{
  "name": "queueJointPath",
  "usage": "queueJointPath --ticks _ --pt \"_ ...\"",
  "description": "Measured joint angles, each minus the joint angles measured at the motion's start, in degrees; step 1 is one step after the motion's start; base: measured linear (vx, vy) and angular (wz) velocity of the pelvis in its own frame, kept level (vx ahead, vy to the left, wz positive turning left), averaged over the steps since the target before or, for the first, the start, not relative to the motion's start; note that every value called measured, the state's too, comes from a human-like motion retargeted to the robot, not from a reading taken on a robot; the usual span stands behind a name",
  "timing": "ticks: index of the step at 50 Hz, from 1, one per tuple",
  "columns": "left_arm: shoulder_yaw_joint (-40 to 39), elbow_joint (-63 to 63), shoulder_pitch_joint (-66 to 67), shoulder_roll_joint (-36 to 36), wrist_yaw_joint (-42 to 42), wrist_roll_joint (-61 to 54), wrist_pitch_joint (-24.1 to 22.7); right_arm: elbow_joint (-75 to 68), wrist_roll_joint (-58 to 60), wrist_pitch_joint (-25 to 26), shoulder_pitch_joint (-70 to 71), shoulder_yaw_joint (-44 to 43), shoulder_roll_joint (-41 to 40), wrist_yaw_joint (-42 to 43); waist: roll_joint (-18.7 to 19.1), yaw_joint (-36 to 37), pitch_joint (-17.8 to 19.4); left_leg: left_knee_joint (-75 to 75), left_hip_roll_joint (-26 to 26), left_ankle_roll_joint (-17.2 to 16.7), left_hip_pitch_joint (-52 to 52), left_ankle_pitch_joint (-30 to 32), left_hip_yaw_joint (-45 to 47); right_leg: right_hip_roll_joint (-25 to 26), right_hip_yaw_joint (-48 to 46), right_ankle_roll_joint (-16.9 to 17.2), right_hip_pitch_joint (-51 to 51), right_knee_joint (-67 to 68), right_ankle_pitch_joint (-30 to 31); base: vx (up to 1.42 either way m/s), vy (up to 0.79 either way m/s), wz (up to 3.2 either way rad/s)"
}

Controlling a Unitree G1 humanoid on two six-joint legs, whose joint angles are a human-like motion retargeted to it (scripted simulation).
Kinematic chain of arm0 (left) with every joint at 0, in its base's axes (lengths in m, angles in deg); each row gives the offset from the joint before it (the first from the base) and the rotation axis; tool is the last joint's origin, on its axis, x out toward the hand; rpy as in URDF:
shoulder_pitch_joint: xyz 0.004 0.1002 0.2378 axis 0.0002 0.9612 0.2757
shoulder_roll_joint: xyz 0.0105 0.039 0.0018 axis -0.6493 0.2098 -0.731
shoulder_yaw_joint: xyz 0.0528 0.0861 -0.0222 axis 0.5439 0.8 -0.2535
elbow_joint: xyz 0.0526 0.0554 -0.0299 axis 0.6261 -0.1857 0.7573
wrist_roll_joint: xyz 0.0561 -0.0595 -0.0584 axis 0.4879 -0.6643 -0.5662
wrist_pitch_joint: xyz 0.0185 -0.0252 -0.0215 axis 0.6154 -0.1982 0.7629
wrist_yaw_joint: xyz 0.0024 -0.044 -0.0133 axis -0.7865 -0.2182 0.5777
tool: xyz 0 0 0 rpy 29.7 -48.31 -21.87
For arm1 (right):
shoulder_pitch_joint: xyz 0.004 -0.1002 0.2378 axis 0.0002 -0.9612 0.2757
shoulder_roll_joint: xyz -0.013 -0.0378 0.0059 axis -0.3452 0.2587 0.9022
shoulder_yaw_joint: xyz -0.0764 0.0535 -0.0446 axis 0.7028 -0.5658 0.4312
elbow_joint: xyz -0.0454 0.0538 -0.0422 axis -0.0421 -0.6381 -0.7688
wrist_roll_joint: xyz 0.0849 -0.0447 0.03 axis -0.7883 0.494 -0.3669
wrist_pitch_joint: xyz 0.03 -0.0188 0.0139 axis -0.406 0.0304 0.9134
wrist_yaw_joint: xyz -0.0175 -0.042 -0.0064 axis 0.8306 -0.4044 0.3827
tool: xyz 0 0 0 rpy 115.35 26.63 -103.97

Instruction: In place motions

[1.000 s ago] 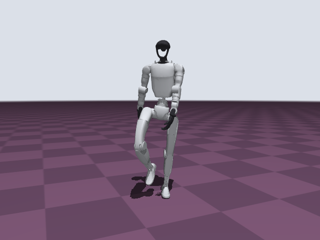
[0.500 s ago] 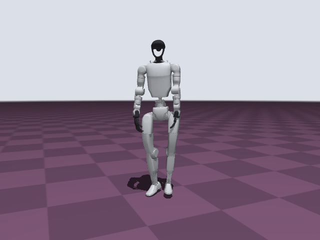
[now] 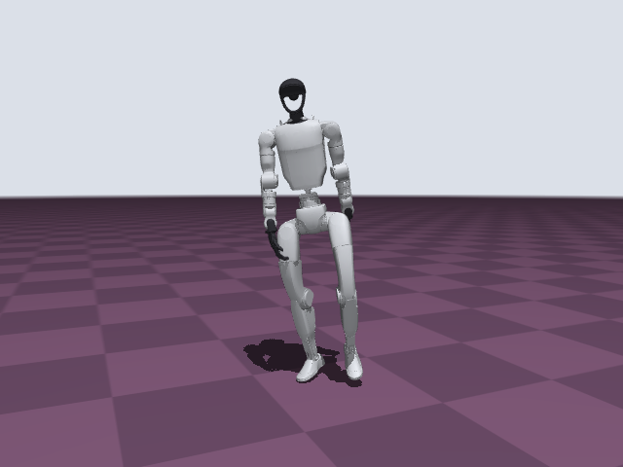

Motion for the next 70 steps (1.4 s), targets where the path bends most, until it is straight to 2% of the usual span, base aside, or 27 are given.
queueJointPath --ticks 2,5,7,9,11,13,15,18,23,28,33,35,36,38,41,42,45,50,53,55,57,60,61,63,67,70 --pt "-0.86 2.02 2.49 -0.13 -1.27 1.60 0.87 2.93 -1.23 -1.12 4.62 0.68 -0.73 -1.65 -1.41 3.75 2.27 10.02 -3.37 1.78 -7.55 6.29 -4.11 -0.85 3.04 -0.27 0.05 1.23 -0.45 0.01 -0.21 -1.00" --pt "-1.43 5.91 5.12 -0.58 -4.06 4.99 3.21 6.32 0.10 -0.37 10.72 -0.73 -1.25 -6.49 -2.80 7.85 4.31 23.67 -1.64 3.27 -16.80 -0.11 -2.07 -1.81 4.12 -1.26 0.63 2.41 -0.46 0.05 -0.15 -0.58" --pt "-2.18 9.40 5.82 -0.56 -6.98 8.99 6.61 10.25 1.76 -0.03 15.97 -3.59 -1.72 -7.46 -3.82 12.81 6.58 32.19 -1.16 2.71 -25.71 -4.45 -0.48 -2.84 6.56 -2.44 0.16 3.91 -0.62 -0.07 -0.06 -0.70" --pt "-2.24 9.65 6.89 -0.61 -10.38 12.45 8.42 13.32 0.68 -0.94 20.30 -4.09 -1.55 -7.62 -5.29 16.90 8.15 37.67 -0.19 0.58 -32.99 -6.53 1.40 -4.09 9.61 -3.01 -0.86 5.05 -0.89 -0.04 -0.05 -0.78" --pt "-2.04 9.65 7.97 -0.81 -13.08 15.62 8.08 15.92 0.09 -2.12 23.74 -3.68 -1.18 -7.94 -6.92 19.91 9.53 40.99 -0.49 -2.95 -38.77 -7.24 2.73 -6.09 11.27 -3.33 -1.42 6.05 -1.28 0.02 -0.01 -0.66" --pt "-2.27 9.65 8.13 -0.99 -13.17 18.30 7.38 17.41 1.53 -3.18 26.64 -3.62 -0.48 -7.82 -7.87 23.20 11.03 42.49 -0.38 -6.31 -42.03 -7.79 3.77 -7.99 11.83 -3.83 -2.24 7.25 -1.33 0.04 0.01 -0.67" --pt "-2.76 9.65 7.40 -1.08 -11.30 19.39 7.16 17.94 4.15 -4.10 28.79 -3.44 0.20 -7.17 -8.65 25.19 12.13 42.06 -0.53 -8.05 -42.77 -8.29 4.70 -9.36 12.48 -4.13 -2.98 8.37 -1.57 0.01 -0.01 -0.21" --pt "-3.25 9.25 5.56 -1.27 -9.15 17.89 6.27 17.60 6.45 -4.65 29.84 -2.88 0.38 -5.41 -8.60 25.07 11.35 40.32 -1.47 -6.93 -41.17 -9.15 3.90 -9.06 12.22 -3.85 -2.87 8.17 -1.93 0.01 -0.03 0.30" --pt "-4.48 6.31 3.18 -1.69 -8.65 13.13 5.54 15.44 5.30 -4.05 25.96 -3.29 -2.16 -6.21 -8.68 20.03 3.89 32.56 -3.00 -4.31 -33.36 -10.30 1.14 -7.49 8.06 -2.14 -3.30 5.13 -1.83 0.08 0.00 0.82" --pt "-4.41 2.15 0.31 -2.55 -6.19 7.24 4.53 11.66 1.50 -1.25 19.97 -2.20 -4.42 -7.76 -7.13 13.07 -1.55 18.12 -6.21 -1.13 -18.35 -10.45 -3.85 -4.95 2.53 -1.06 -1.59 1.76 -1.40 0.08 0.05 0.78" --pt "-3.17 -1.54 -2.21 -4.00 -3.18 4.99 2.84 9.95 1.53 0.13 13.15 0.01 -5.07 -7.78 -5.16 7.76 -4.62 -8.74 -8.60 -2.83 1.52 -7.08 -10.55 -2.30 -0.52 -0.01 0.41 0.07 -1.79 0.05 0.13 0.47" --pt "-2.45 -2.14 -3.05 -4.69 -1.75 4.54 2.39 9.75 2.37 -0.07 10.21 0.91 -5.16 -5.89 -3.11 5.14 -5.96 -22.56 -8.06 -5.96 10.28 -12.81 -13.43 0.24 -1.89 0.19 1.28 -0.29 -2.40 0.04 0.16 0.72" --pt "-1.96 -2.27 -3.40 -4.82 -1.22 4.48 2.32 9.45 2.71 -0.20 8.89 1.05 -4.89 -5.13 -2.53 3.74 -6.78 -26.32 -7.59 -4.46 12.93 -16.38 -10.40 0.75 -2.53 0.49 1.52 -0.53 -2.54 0.02 0.21 0.91" --pt "-1.21 -2.24 -4.21 -4.74 -0.73 4.67 2.56 8.61 3.61 -0.30 6.44 0.91 -4.09 -4.22 -1.05 1.32 -8.70 -32.75 -7.25 -3.52 15.48 -18.70 -9.30 1.79 -3.69 1.14 1.70 -1.18 -2.54 -0.01 0.34 0.89" --pt "-1.51 -1.94 -6.19 -4.15 -1.45 5.27 2.86 7.69 4.96 0.31 4.08 0.82 -2.70 -5.37 0.65 -1.46 -11.68 -36.27 -6.40 -6.91 13.59 -17.92 -13.06 2.09 -5.00 2.14 -0.38 -1.73 -1.64 -0.13 0.32 0.53" --pt "-1.46 -1.80 -7.16 -4.12 -1.69 5.18 2.73 7.74 5.38 0.42 3.54 0.77 -2.26 -5.94 0.62 -1.73 -11.57 -36.87 -6.57 -7.43 13.24 -17.50 -13.71 1.72 -5.43 2.35 -0.72 -1.80 -1.24 -0.26 0.34 0.09" --pt "0.93 -1.24 -10.09 -4.71 -1.70 3.61 1.83 8.68 6.86 -0.44 2.09 -0.24 -0.65 -6.78 -0.75 -0.67 -7.95 -38.11 -7.80 -5.59 15.63 -17.57 -10.61 0.19 -6.44 2.41 0.38 -1.54 -0.41 -0.23 0.29 -0.24" --pt "4.78 4.40 -13.63 -4.94 -0.15 1.03 2.70 9.81 14.27 -2.21 -1.69 -3.29 1.27 -6.79 -1.42 2.36 -6.40 -39.18 -9.38 -3.30 17.44 -17.88 -10.61 -1.26 -4.07 2.90 -0.59 1.41 -0.78 -0.13 0.25 -0.72" --pt "7.78 7.54 -15.00 -4.28 5.40 -4.84 -0.56 8.50 18.14 -2.75 -4.21 -3.81 2.14 -3.72 -0.32 0.23 -5.17 -39.75 -8.88 -2.63 19.02 -17.94 -10.01 -1.14 -3.11 2.10 -1.28 4.99 0.07 -0.11 0.15 -0.23" --pt "10.24 7.19 -16.54 -3.03 10.51 -9.87 -2.84 6.95 19.92 -2.43 -5.94 -3.92 3.34 -1.03 1.32 -1.94 -3.46 -39.25 -8.08 -2.15 19.82 -18.05 -11.07 -0.58 -3.86 1.38 -1.25 7.69 2.82 -0.23 0.26 0.10" --pt "10.21 4.79 -18.60 -1.08 13.89 -11.61 -4.01 5.21 22.56 -2.33 -8.62 -4.29 4.55 1.34 3.36 -2.68 -1.90 -38.53 -6.15 -2.18 20.13 -18.26 -12.04 -0.22 -2.32 0.50 -4.52 14.79 8.79 -0.21 0.21 -0.33" --pt "11.52 -0.16 -22.73 1.31 14.12 -13.75 -6.56 1.84 26.24 -0.99 -13.09 -4.59 6.66 4.69 6.12 -2.39 0.48 -37.95 -2.97 -2.28 20.65 -18.87 -10.06 -1.24 -0.33 -2.75 -12.86 30.59 21.13 -0.20 0.22 -0.65" --pt "12.99 -2.04 -24.56 1.68 14.03 -15.17 -7.25 0.58 27.05 0.17 -14.56 -5.03 7.27 5.63 6.96 -3.36 1.52 -37.90 -2.26 -2.23 20.86 -18.83 -9.93 -0.59 0.58 -3.56 -16.24 36.33 21.70 -0.20 0.17 -0.19" --pt "14.88 -5.62 -28.78 1.73 14.08 -16.77 -7.96 -2.03 28.23 2.73 -17.22 -6.01 8.49 6.73 8.47 -6.08 3.58 -37.80 -1.13 -1.95 21.24 -18.86 -9.34 -3.30 -2.21 -5.96 -22.42 48.90 18.93 -0.22 0.18 0.17" --pt "12.52 -11.65 -37.32 0.85 15.72 -13.58 -7.25 -7.96 27.31 7.92 -20.72 -8.20 10.04 4.42 11.71 -15.59 6.81 -36.81 1.91 -0.90 19.18 -18.11 -8.61 -8.20 -4.49 -8.17 -38.80 71.74 13.45 -0.18 0.15 0.68" --pt "12.08 -15.51 -41.62 0.54 16.76 -13.50 -7.74 -8.55 25.25 11.55 -24.19 -11.04 10.69 0.02 13.64 -21.04 8.24 -35.57 4.62 -0.29 16.69 -17.45 -5.85 -8.38 -3.73 -7.99 -50.92 81.05 11.48 -0.07 0.07 0.69"
